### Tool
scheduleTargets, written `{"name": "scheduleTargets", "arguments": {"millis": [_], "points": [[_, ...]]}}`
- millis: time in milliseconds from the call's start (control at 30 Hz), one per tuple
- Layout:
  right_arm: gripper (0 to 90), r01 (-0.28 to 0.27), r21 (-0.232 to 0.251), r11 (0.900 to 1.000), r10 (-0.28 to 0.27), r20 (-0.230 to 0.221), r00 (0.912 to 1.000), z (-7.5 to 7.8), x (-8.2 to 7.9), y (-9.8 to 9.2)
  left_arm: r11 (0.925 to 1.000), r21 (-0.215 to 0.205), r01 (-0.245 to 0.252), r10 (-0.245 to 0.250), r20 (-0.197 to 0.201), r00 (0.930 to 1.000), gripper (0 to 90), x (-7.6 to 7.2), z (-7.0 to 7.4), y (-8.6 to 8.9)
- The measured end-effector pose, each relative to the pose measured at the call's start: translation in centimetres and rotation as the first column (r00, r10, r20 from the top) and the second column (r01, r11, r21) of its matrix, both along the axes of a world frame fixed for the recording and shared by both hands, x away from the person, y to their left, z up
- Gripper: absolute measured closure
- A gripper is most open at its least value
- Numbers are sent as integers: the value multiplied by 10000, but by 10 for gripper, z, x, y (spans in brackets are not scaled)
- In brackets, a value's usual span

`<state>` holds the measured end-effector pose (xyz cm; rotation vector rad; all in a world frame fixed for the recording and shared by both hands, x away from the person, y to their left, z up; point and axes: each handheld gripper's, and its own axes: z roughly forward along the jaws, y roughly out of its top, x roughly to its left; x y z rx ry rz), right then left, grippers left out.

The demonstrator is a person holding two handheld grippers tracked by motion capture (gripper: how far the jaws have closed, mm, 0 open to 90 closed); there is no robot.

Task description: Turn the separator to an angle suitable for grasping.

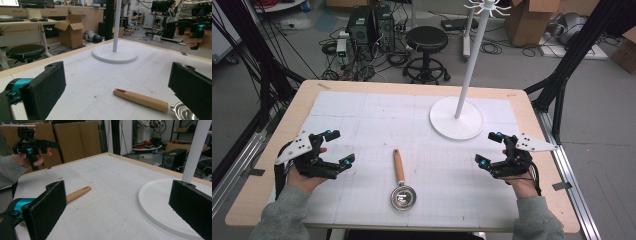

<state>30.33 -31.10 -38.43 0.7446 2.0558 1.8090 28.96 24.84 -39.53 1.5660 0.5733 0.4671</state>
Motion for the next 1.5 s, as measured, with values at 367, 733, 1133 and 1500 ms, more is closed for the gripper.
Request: {"name": "scheduleTargets", "arguments": {"millis": [367,733,1133,1500], "points": [[7,-21,-1,10000,21,-98,10000,-1,1,0,9998,181,92,-90,-94,9999,201,-3,0,-4],[7,-162,-89,9998,161,-154,9998,-3,2,2,9997,-84,238,-241,-432,9988,561,-6,1,-9],[7,-136,-183,9997,132,-230,9996,-4,3,4,9982,222,564,-545,-783,9954,897,-7,-2,-21],[7,-320,-238,9992,315,-198,9993,-4,2,6,9937,816,763,-680,-993,9927,897,-5,-7,-38]]}}
